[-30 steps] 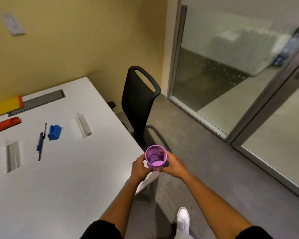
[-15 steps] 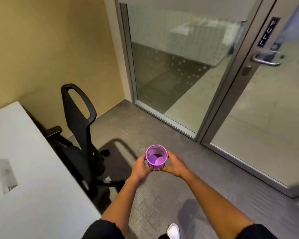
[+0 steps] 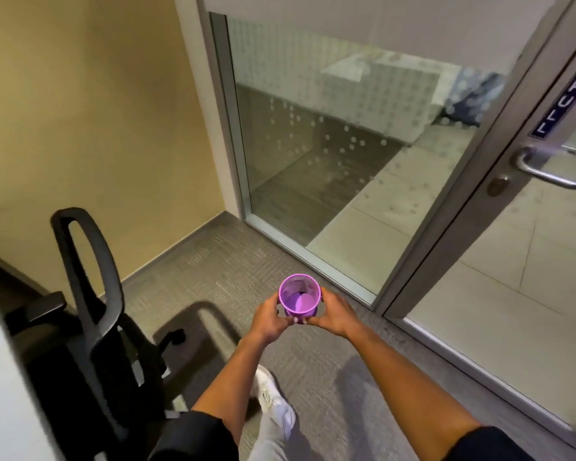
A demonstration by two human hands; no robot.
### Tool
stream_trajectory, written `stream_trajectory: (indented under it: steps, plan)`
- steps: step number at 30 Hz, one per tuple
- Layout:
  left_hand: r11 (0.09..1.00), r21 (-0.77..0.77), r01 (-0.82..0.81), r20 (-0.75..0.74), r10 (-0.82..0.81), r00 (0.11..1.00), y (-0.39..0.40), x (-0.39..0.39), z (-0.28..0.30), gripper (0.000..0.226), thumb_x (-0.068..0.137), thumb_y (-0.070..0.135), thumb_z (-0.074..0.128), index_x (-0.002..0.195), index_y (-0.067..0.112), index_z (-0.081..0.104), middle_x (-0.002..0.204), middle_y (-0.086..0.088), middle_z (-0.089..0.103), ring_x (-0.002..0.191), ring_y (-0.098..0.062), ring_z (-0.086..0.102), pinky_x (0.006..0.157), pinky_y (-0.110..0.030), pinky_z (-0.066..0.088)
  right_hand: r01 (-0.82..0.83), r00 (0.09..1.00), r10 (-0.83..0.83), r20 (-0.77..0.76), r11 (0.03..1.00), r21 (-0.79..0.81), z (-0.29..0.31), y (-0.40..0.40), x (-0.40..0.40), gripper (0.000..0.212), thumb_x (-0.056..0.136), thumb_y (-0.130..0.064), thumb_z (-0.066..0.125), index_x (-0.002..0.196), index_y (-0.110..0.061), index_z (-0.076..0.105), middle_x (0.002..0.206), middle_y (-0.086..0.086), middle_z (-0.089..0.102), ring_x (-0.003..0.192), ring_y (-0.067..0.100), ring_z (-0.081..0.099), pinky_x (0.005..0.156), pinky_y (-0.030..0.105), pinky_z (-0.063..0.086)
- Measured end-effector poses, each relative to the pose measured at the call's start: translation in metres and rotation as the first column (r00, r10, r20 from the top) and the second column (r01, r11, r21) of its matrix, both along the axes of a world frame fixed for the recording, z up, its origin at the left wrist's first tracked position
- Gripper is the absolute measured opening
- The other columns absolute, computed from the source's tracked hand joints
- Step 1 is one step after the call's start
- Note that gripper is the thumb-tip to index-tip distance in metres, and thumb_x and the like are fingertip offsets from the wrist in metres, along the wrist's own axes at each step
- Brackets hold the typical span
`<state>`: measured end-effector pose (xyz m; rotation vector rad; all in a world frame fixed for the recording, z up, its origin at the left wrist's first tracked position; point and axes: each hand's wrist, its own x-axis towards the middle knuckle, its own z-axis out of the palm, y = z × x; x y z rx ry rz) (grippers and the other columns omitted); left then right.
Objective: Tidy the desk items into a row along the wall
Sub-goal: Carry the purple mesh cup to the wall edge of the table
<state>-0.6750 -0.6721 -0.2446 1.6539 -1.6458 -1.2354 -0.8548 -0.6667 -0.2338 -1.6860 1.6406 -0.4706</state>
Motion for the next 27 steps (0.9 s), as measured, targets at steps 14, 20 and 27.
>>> stream_trajectory:
  steps: [14,20,27]
  plan:
    - [0.991,-0.032,-0.13,-0.071,0.127,0.989,-0.298,0.106,0.02,0.07,0.064,0.006,0.084,0.127,0.012,0.055,0.113,-0.001,0.064,0.104,-0.018,0.058,0.081,-0.026,0.042,-0.14,0.99,0.14,-0.001,0.99,-0.007,0.027,-0.322,0.108,0.093,0.055,-0.042,0.09,0.135,-0.022,0.047,0.129,0.002,0.061,0.116,0.019,0.058,0.095,0.033,0.05]
    - [0.95,-0.06,-0.306,-0.019,0.306,0.952,-0.385,0.188,0.018,0.071,0.061,0.007,0.085,0.126,0.012,0.057,0.114,-0.002,0.065,0.105,-0.02,0.06,0.085,-0.028,0.046,-0.318,0.947,0.318,0.045,0.948,0.001,0.029,-0.437,0.193,0.093,0.057,-0.037,0.09,0.137,-0.023,0.045,0.131,0.002,0.059,0.118,0.02,0.056,0.096,0.033,0.049]
    - [0.859,-0.042,-0.511,-0.019,0.51,0.86,-0.484,0.279,0.007,0.074,0.06,0.004,0.085,0.128,0.01,0.056,0.119,-0.005,0.066,0.107,-0.021,0.061,0.084,-0.023,0.045,-0.55,0.834,0.55,0.047,0.835,-0.018,0.017,-0.574,0.299,0.088,0.062,-0.033,0.088,0.137,-0.021,0.044,0.133,0.003,0.058,0.12,0.021,0.055,0.092,0.027,0.045]
